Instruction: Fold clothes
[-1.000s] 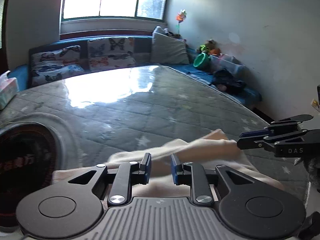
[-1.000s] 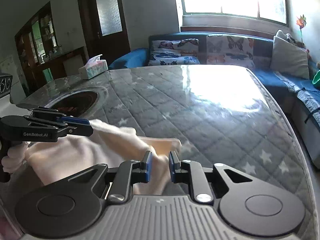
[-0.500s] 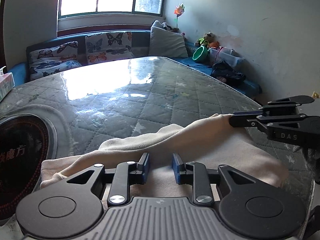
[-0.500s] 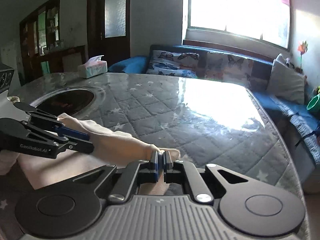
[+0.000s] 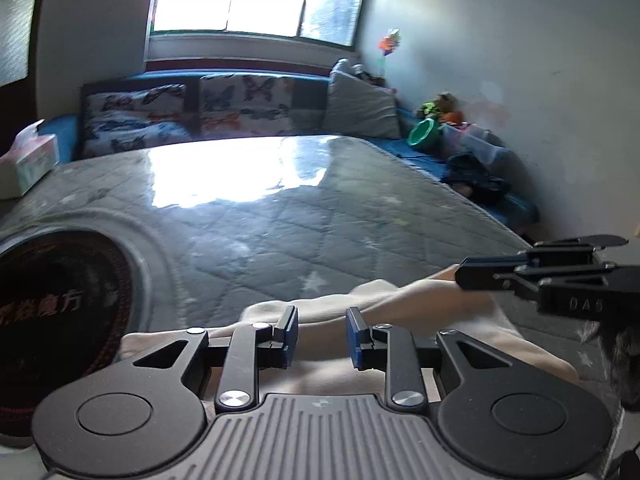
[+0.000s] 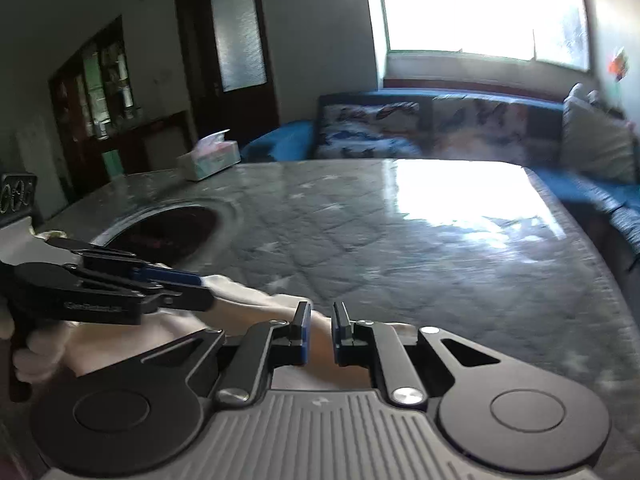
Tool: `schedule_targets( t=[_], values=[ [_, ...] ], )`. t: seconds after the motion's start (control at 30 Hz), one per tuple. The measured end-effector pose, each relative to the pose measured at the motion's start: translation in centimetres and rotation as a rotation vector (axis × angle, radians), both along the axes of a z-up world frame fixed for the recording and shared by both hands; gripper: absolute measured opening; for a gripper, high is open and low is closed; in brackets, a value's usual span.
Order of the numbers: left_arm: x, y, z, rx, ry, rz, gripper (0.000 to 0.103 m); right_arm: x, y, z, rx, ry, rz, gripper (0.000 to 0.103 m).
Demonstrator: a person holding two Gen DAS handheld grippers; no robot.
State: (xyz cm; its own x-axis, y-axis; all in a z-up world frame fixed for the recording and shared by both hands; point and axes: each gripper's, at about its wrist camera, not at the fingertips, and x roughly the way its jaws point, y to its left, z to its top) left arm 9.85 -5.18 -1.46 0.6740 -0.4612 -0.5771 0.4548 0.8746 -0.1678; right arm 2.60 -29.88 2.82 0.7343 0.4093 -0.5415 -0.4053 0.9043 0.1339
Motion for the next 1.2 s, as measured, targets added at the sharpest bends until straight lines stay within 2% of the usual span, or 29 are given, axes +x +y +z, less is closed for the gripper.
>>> schedule_targets(
  t=[0.2,0.33,0.47,0.57,0.8,0.9,1.03,1.2],
  values=[
    [0.8,1.1,-0.7,-0.016,0.018,0.038,0.028,2.3,2.1,-2.3,-0.039,0.067,0.003,0.009],
    [0.1,2.3,-0.1,-0.039,-0.003,0.058,0.029,2.2,2.3,-2.2,-0.066,0.056,0.008,0.01],
    [-1.3,4.1,0.9,-0.053,-0.027,0.051,0.029,1.8,2.1,-2.1,-0.072,0.049,0.013,0.01],
    [-2.0,5.1,0.6,-0.022,-0.02,0.059,0.027,1.1,1.9,-1.5,-0.065,0.029,0.011,0.011],
    [-1.6,7.4,-0.8,0.012,0.01,0.136,0.027,-1.4,1.6,-0.8,-0.075,0.006,0.056,0.017],
    [-2.0,8.6,-0.3,0.005,-0.011,0.182,0.027,-2.3,1.3,-0.7,-0.082,0.01,0.056,0.017],
    [-3.5,9.0,0.9,-0.006,-0.039,0.171,0.027,-3.6,1.1,-0.1,-0.084,-0.011,0.051,0.024],
    [-6.2,6.9,1.7,-0.011,-0.085,0.071,0.026,-5.4,1.5,0.7,-0.095,-0.043,0.075,0.025]
  ],
)
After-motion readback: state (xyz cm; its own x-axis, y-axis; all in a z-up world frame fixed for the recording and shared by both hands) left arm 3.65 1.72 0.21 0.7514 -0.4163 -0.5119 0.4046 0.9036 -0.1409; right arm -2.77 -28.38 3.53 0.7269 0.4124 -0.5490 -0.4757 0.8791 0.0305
